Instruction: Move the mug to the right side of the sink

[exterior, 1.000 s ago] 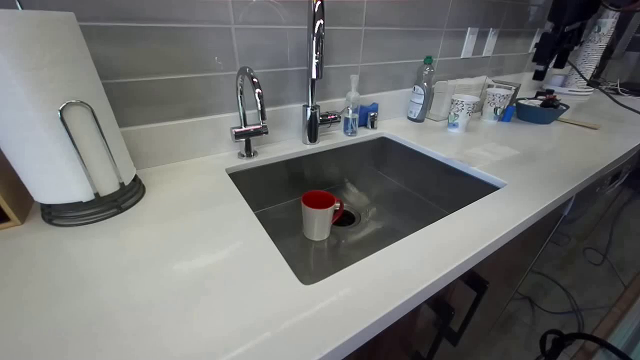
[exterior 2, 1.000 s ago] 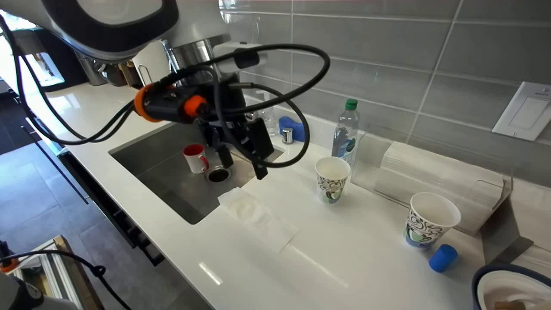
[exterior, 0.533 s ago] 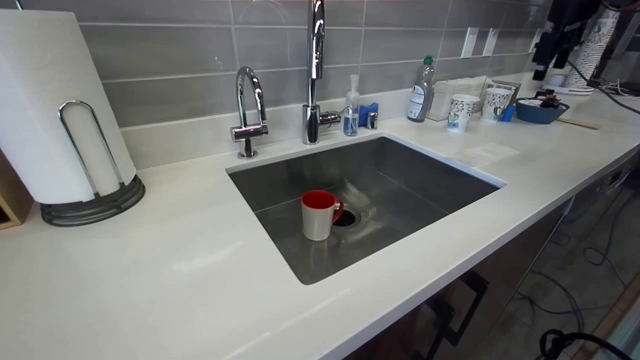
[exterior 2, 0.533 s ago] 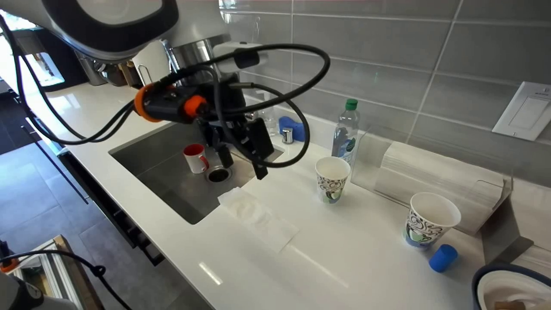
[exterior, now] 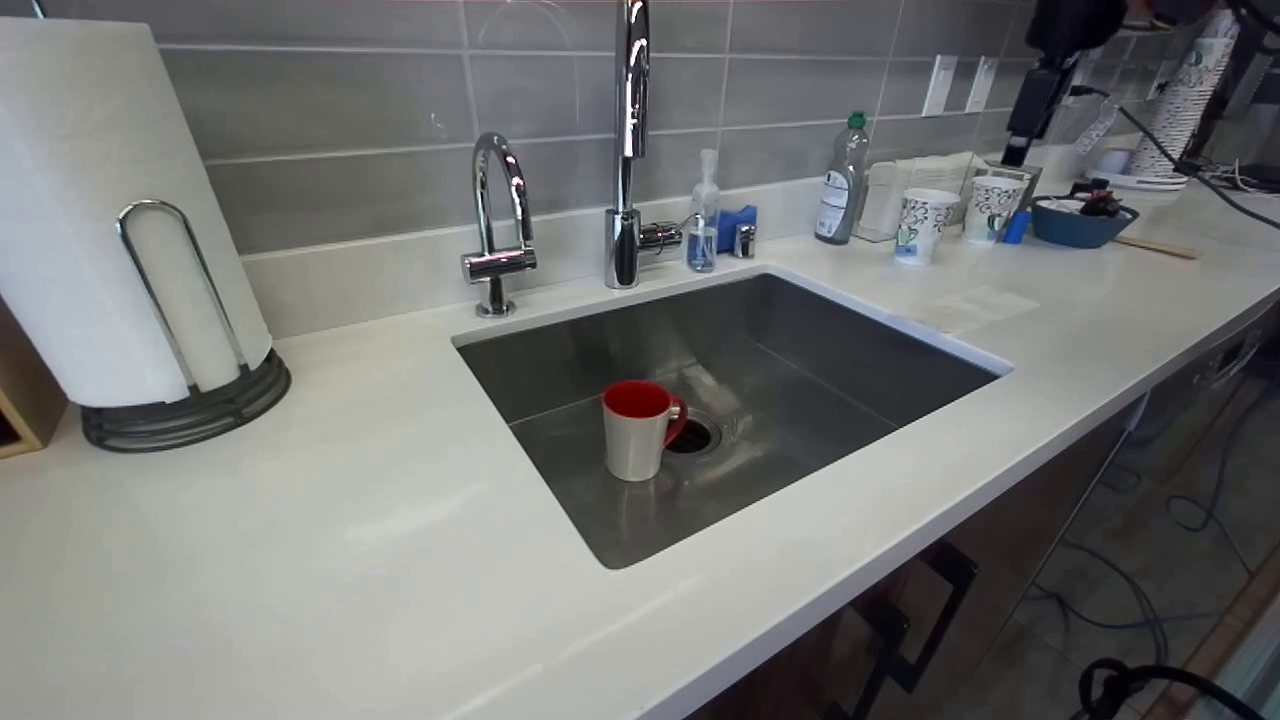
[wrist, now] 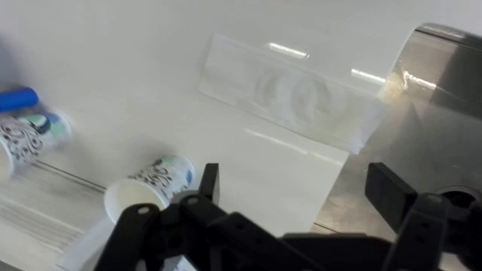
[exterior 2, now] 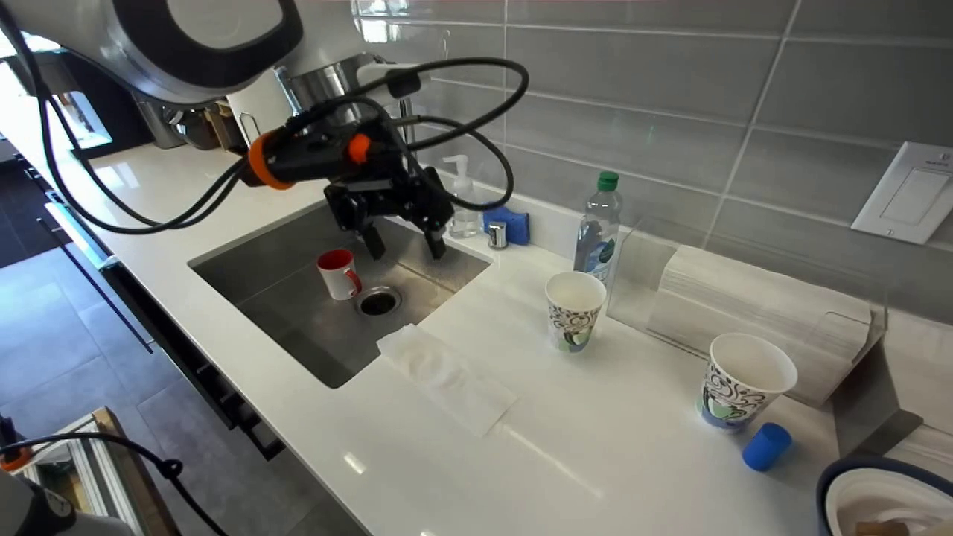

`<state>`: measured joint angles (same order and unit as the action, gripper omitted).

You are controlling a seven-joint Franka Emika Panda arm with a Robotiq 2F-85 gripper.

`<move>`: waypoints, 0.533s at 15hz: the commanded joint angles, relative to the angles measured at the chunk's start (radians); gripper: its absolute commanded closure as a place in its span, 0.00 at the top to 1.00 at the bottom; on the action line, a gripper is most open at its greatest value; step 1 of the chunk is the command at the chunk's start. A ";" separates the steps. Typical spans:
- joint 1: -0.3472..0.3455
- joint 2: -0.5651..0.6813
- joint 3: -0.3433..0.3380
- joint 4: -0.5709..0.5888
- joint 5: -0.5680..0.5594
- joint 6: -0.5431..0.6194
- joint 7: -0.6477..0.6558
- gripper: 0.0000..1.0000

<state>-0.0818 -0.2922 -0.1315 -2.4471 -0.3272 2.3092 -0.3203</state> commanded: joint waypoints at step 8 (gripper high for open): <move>0.219 0.148 0.047 -0.058 0.337 0.255 -0.474 1.00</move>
<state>0.1043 -0.1725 -0.0906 -2.4755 -0.0979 2.4887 -0.6297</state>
